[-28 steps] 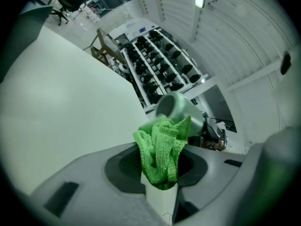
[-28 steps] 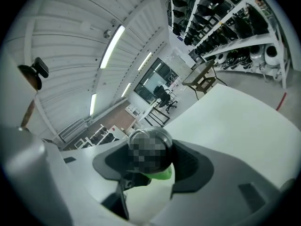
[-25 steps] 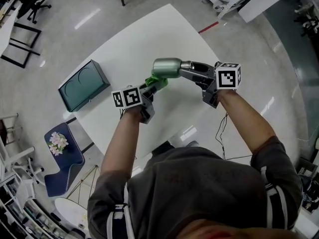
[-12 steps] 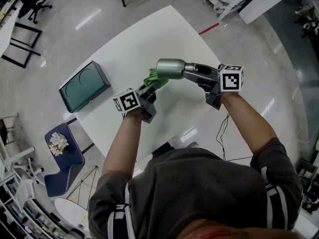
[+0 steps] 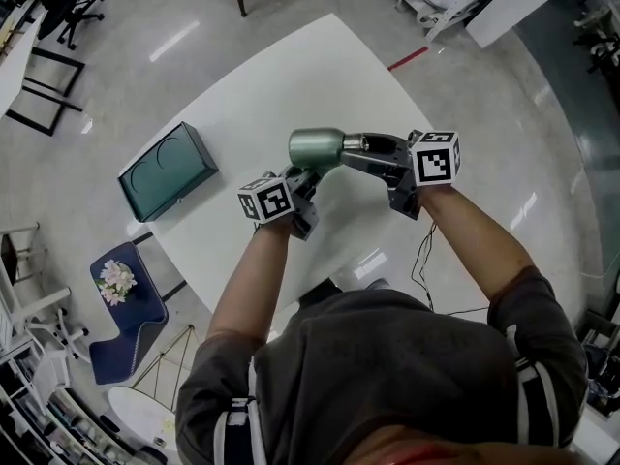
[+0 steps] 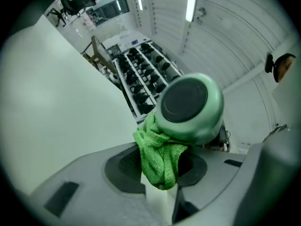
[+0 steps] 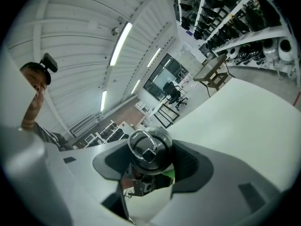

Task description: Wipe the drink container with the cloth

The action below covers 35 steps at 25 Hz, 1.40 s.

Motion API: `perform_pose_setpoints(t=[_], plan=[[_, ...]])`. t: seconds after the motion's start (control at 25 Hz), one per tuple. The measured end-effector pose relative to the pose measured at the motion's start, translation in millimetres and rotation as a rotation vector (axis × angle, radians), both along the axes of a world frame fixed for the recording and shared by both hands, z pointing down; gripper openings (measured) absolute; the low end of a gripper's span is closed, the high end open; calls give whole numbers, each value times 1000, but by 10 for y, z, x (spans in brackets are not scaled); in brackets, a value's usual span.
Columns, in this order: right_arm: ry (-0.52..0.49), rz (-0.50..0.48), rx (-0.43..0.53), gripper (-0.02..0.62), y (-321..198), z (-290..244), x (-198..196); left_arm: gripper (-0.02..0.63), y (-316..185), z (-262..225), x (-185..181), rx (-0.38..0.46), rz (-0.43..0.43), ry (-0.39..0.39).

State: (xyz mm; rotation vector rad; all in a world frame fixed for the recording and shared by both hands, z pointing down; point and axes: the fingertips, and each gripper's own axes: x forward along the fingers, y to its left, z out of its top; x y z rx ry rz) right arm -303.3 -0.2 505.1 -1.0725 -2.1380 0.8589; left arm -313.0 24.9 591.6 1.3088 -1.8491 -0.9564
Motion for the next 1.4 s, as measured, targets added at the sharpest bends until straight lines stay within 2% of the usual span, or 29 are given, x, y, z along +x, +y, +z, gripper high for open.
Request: perform_pose_setpoints(t=[0.2, 0.36, 0.44, 0.52, 0.6, 0.72, 0.8, 0.88, 1.0, 1.2, 1.28, 1.4], plan=[[7, 23, 17, 250, -256, 3, 45, 110, 404, 23, -319, 12, -100, 3], [22, 12, 56, 250, -257, 114, 117, 110, 409, -11, -409, -25, -91, -24], [-15, -38, 130, 250, -143, 141, 121, 110, 444, -93, -507, 13, -105, -30], [-83, -108, 272, 250, -63, 175, 137, 110, 517, -270, -612, 75, -104, -44], [-178, -200, 479, 250, -42, 246, 182, 110, 504, -473, -599, 68, -19, -103], [-316, -353, 751, 250, 4, 397, 262, 110, 270, -591, -347, -82, 230, -250], [-405, -454, 882, 250, 77, 476, 308, 110, 87, -559, -158, -192, 381, -322], [-473, -528, 969, 250, 132, 522, 344, 110, -24, -469, -65, -279, 471, -349], [-525, -554, 998, 250, 163, 522, 393, 110, -55, -270, -65, -365, 520, -350], [-591, -567, 970, 250, 276, 386, 452, 110, -10, 151, 21, -505, 619, -357], [-582, -561, 946, 250, 288, 361, 428, 110, 26, 287, 61, -562, 658, -379], [-495, -533, 880, 250, 239, 438, 379, 110, 135, 394, 43, -608, 657, -382]])
